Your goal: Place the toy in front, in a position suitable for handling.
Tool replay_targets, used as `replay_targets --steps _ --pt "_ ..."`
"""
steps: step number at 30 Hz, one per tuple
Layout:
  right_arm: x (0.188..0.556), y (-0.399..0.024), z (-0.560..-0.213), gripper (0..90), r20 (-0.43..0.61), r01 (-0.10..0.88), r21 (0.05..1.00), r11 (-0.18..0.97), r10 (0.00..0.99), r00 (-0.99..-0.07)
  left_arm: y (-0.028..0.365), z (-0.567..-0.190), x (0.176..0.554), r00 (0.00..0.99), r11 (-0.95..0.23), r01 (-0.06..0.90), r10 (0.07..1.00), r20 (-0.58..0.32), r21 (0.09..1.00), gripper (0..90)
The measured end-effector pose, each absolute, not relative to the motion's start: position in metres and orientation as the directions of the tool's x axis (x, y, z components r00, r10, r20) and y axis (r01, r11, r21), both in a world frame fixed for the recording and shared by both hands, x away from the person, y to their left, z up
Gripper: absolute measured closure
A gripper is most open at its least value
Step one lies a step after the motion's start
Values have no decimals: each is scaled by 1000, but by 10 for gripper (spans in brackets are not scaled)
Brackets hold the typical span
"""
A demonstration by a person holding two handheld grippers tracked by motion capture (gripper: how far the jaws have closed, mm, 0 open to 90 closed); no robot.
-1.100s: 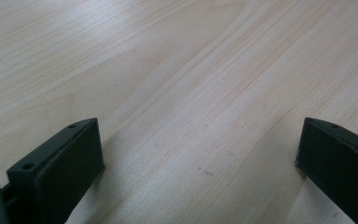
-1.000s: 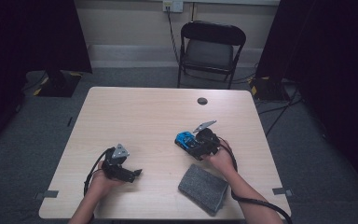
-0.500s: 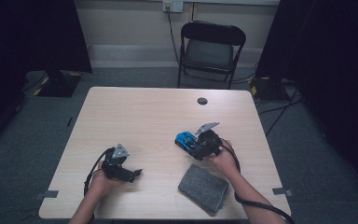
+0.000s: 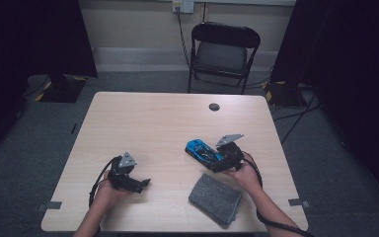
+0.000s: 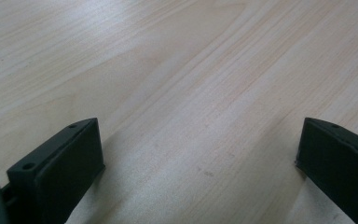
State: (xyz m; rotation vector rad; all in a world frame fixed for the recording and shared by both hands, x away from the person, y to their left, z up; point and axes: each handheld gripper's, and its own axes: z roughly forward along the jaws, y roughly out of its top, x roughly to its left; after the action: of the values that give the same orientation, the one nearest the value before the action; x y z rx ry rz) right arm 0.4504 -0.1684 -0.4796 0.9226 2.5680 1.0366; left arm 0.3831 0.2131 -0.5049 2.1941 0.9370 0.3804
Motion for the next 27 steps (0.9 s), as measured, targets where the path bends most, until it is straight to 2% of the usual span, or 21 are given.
replay_targets --steps 7,14,20,23,24,27 --pt "448 -175 -492 159 43 484 683 548 631 -775 213 -505 383 691 -482 514 723 -10 710 0" --pt "446 -178 -499 160 4 442 697 565 613 -790 213 -505 383 691 -483 513 722 -8 709 0" --pt "443 -183 -504 166 5 417 734 536 610 -793 212 -505 382 686 -478 516 727 -9 711 0" --pt "443 -182 -504 182 -2 414 736 535 614 -789 212 -505 381 681 -471 522 733 -14 711 0" --pt "442 -182 -504 231 1 406 742 534 604 -797 212 -505 381 673 -467 526 740 -12 710 0" --pt "442 -182 -504 233 -1 404 744 533 605 -796 212 -505 380 664 -460 533 747 -15 710 0"
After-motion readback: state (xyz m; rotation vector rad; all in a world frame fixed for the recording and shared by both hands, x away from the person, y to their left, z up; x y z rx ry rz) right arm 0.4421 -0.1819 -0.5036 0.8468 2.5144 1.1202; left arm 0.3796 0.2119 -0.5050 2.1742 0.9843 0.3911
